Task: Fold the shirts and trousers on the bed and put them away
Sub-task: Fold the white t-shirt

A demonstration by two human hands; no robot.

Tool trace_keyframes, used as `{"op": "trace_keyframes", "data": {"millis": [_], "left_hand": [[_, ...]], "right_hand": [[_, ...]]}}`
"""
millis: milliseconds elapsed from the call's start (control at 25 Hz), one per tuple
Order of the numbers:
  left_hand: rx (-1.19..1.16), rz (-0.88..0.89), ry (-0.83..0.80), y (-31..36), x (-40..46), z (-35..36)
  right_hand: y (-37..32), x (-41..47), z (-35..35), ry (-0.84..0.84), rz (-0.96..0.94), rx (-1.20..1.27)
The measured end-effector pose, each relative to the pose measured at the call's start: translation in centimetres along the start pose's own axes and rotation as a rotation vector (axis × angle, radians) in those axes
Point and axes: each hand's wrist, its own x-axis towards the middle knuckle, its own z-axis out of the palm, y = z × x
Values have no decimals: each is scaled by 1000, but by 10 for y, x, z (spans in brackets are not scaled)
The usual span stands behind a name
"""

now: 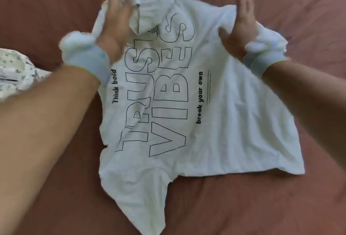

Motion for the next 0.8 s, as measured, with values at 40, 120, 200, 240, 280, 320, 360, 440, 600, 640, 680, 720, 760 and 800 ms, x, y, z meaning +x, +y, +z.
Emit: {"op": "trace_keyframes", "data": {"millis": [40,120,200,240,280,320,360,440,600,640,680,720,760,800], "left_hand": [[225,43,-34,-19,-26,6],[600,67,43,-82,-98,7],[817,65,138,-128,-181,6],[860,63,191,-145,-210,2],[883,49,248,-154,-238,1],[868,22,323,-158,-255,-5],[835,-14,399,-161,-269,-12],[655,-136,501,-161,-300,-22],[278,-489,436,-161,-368,-21],[188,-506,371,-165,-384,-18],[133,-525,304,-169,-395,-13],[114,-534,251,-172,-400,-8],[128,-527,235,-173,-403,-3],[156,-507,261,-172,-404,0]], "right_hand": [[-3,-26,9,-100,-76,-59],[-11,-94,31,-395,25,21],[-13,-172,47,-516,38,44],[-11,-208,51,-511,1,22],[-9,-236,48,-499,-36,-7],[-6,-258,46,-508,-56,-31],[-3,-274,42,-523,-78,-50],[1,-299,31,-555,-123,-72],[21,-340,8,-607,-111,-77],[27,-347,3,-609,-86,-79],[33,-353,-1,-603,-75,-93],[38,-355,-4,-576,-96,-112],[41,-358,-5,-543,-129,-134],[40,-356,-4,-498,-148,-152]]}}
